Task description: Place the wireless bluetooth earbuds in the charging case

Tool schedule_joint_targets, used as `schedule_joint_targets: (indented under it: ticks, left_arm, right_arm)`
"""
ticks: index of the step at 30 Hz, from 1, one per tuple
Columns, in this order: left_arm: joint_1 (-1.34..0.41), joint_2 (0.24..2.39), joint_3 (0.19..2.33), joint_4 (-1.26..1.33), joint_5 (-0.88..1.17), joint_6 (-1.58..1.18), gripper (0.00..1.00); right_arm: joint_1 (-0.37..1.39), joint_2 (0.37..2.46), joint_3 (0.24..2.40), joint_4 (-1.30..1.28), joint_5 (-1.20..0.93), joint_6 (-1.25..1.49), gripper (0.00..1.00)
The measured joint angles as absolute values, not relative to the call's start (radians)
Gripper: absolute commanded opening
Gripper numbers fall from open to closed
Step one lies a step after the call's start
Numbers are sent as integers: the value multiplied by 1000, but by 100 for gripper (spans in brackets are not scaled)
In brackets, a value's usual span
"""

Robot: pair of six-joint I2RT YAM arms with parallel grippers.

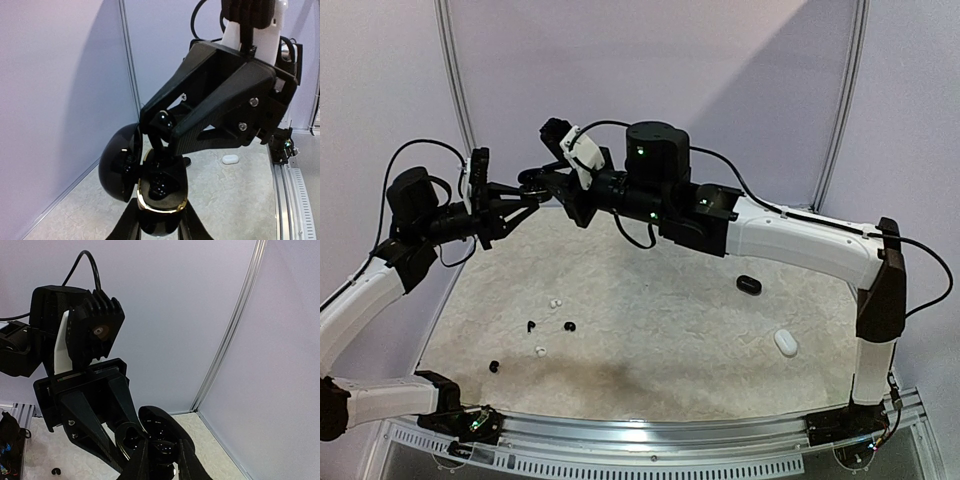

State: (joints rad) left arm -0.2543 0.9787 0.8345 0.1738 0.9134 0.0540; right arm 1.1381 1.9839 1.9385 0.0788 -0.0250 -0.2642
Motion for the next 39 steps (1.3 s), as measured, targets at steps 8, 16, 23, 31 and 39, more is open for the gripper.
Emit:
schedule_joint_targets:
  ticks: [8, 16, 23, 31, 39]
  left_arm:
    - [-255, 983, 828, 181, 908, 37, 0]
    - [-254, 989, 824, 182, 905, 28, 0]
    - [-254, 990, 824, 183, 906, 13, 0]
    - [-254, 990, 824, 207, 908, -22, 0]
    - [-254, 991, 817, 224, 908, -43, 0]
  right_arm:
    - [1139, 1990, 1938, 64, -2, -267, 23]
    - [1139, 2007, 1965, 45, 7, -268, 19]
    - [1139, 2012, 1979, 25, 10, -270, 19]
    - [1139, 2029, 2031, -15, 9, -271, 22]
    - [1139, 2042, 2064, -46, 6, -270, 22]
